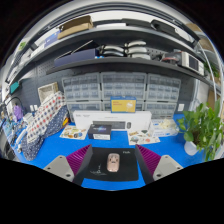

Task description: Arrange mouse

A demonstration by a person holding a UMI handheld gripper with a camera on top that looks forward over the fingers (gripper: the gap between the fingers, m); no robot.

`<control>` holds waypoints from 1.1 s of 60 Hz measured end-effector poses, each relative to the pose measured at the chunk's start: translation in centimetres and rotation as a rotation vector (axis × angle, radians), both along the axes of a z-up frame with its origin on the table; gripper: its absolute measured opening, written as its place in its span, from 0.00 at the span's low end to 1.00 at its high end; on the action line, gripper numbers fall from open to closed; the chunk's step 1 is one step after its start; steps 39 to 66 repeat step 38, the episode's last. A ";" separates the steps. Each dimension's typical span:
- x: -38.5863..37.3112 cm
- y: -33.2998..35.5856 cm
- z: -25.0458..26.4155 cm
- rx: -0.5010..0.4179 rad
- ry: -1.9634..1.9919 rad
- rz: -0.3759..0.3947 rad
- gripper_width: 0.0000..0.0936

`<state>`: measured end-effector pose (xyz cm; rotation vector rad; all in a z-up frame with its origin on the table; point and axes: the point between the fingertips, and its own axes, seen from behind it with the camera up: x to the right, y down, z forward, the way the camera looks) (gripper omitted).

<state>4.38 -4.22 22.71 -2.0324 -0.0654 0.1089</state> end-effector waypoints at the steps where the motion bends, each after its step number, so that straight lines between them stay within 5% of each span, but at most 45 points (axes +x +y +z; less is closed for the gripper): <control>1: 0.3 -0.5 0.3 0.003 -0.002 0.002 0.92; 30: 8.0 -10.9 2.9 0.030 0.008 0.007 0.91; 66: 8.7 -11.9 2.4 0.023 0.024 -0.005 0.92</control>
